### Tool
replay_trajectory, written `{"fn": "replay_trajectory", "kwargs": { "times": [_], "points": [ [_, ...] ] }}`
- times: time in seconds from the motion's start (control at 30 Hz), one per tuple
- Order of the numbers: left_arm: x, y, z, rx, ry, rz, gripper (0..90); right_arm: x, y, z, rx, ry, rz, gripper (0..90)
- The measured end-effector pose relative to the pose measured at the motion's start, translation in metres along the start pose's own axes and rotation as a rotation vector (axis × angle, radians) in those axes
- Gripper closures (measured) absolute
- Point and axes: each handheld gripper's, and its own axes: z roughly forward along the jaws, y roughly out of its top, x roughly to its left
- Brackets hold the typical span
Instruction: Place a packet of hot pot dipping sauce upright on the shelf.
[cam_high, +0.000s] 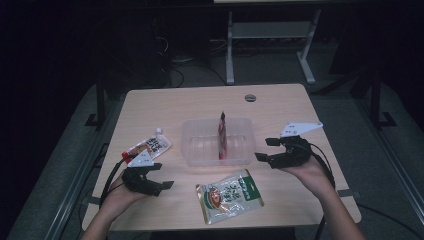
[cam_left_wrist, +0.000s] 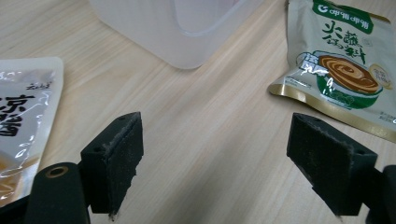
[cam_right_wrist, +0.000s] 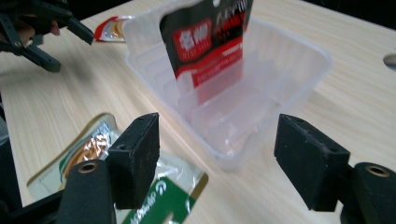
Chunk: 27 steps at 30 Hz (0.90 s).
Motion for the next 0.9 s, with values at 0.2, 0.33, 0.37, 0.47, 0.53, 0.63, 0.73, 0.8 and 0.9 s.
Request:
{"fn": "replay_trajectory", "kwargs": {
  "times": [0.2, 0.33, 0.37, 0.47, 0.53, 0.63, 0.73, 0.8, 0.9],
  "points": [
    [-0.008, 0.002, 0.005, 0.014, -0.032, 0.020, 18.6, 0.002, -0.018, -0.003, 0.032, -0.012, 0.007, 30.0],
    [-0.011, 0.002, 0.009, 0.017, -0.048, 0.018, 19.1, 0.005, -0.028, -0.003, 0.055, -0.019, 0.003, 30.0],
    [-0.013, 0.002, 0.010, 0.017, -0.052, 0.019, 19.2, 0.006, -0.029, -0.003, 0.064, -0.021, 0.006, 30.0],
    [-0.018, 0.004, 0.012, 0.021, -0.069, 0.034, 20.3, 0.008, -0.035, -0.003, 0.071, -0.016, 0.005, 30.0],
    [-0.020, 0.005, 0.013, 0.023, -0.074, 0.036, 22.3, 0.011, -0.039, -0.003, 0.081, -0.013, 0.004, 30.1],
    [-0.027, 0.008, 0.016, 0.025, -0.098, 0.056, 24.8, 0.013, -0.045, -0.004, 0.093, -0.007, 0.009, 30.1],
    [-0.031, 0.009, 0.017, 0.031, -0.100, 0.071, 30.9, 0.015, -0.051, -0.004, 0.104, 0.001, 0.018, 30.2],
    [-0.031, 0.009, 0.016, 0.032, -0.092, 0.074, 37.2, 0.016, -0.054, -0.003, 0.112, 0.003, 0.018, 30.2],
    [-0.022, 0.008, 0.010, 0.035, -0.051, 0.055, 48.9, 0.021, -0.061, -0.002, 0.149, 0.017, 0.023, 30.2]
  ]
}}
